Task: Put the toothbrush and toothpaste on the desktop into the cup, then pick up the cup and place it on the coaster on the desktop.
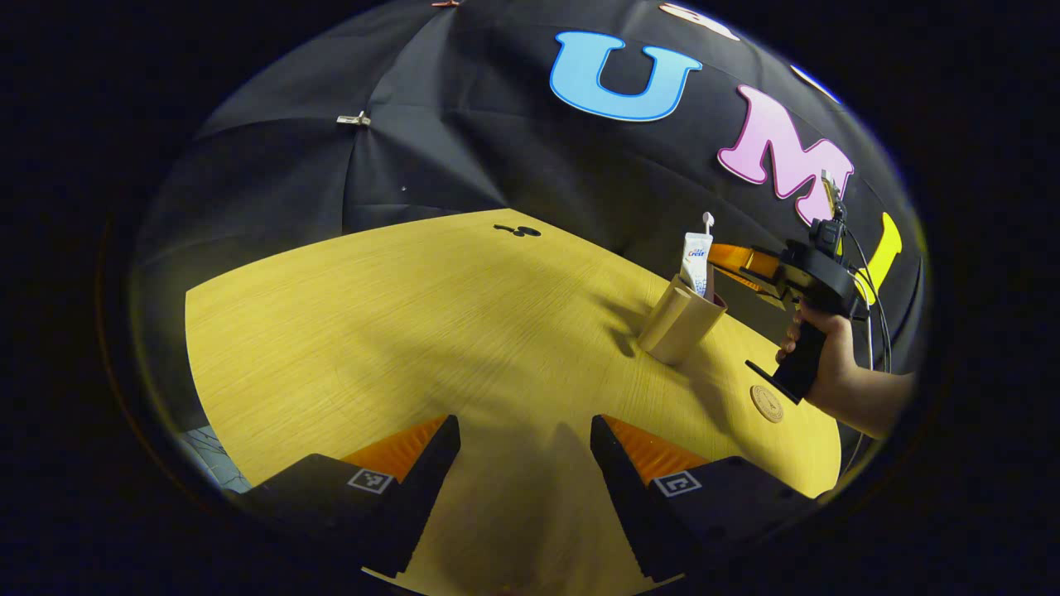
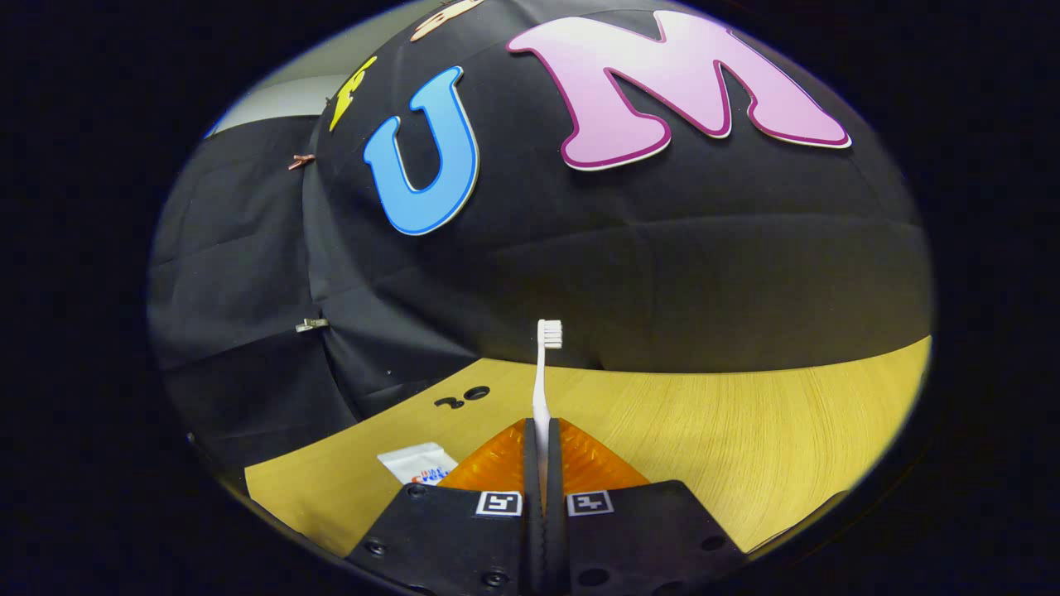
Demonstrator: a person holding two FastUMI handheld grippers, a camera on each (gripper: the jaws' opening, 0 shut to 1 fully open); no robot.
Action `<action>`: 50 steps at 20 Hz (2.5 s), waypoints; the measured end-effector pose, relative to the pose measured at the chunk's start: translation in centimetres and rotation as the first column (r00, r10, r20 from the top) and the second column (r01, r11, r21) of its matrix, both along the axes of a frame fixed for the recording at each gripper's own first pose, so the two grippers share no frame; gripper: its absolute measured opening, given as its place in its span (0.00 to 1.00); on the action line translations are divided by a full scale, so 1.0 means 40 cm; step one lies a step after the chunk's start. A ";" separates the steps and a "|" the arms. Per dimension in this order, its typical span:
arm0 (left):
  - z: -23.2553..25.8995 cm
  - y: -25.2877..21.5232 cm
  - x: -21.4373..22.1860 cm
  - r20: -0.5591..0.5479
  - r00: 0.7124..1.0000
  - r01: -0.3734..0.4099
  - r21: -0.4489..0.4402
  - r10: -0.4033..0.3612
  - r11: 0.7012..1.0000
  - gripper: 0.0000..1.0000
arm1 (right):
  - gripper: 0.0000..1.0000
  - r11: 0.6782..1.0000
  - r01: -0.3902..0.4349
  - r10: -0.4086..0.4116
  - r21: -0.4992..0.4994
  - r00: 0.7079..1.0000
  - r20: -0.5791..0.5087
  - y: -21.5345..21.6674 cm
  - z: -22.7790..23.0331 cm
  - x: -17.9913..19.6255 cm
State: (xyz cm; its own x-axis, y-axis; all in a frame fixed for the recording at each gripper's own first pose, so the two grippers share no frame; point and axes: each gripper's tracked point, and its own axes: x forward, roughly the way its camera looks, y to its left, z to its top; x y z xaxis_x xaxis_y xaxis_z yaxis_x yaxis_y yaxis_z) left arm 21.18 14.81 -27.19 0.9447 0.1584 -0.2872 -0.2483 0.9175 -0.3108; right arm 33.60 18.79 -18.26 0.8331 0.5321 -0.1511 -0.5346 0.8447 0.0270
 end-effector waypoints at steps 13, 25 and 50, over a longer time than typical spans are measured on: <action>0.147 -0.126 0.093 0.009 0.977 0.207 0.184 -0.212 0.961 0.98 | 0.84 0.991 0.117 -0.120 -0.065 0.992 -0.035 -0.308 0.037 -0.138; 0.216 -0.202 0.243 -0.229 0.840 0.542 0.309 -0.492 0.782 0.98 | 0.98 0.913 0.385 -0.392 -0.134 0.920 -0.026 -0.736 0.102 -0.209; 0.076 -0.249 0.478 -0.733 0.535 0.762 0.203 -0.420 0.615 0.82 | 0.98 0.700 0.698 -0.713 -0.149 0.679 -0.173 -1.193 0.041 -0.502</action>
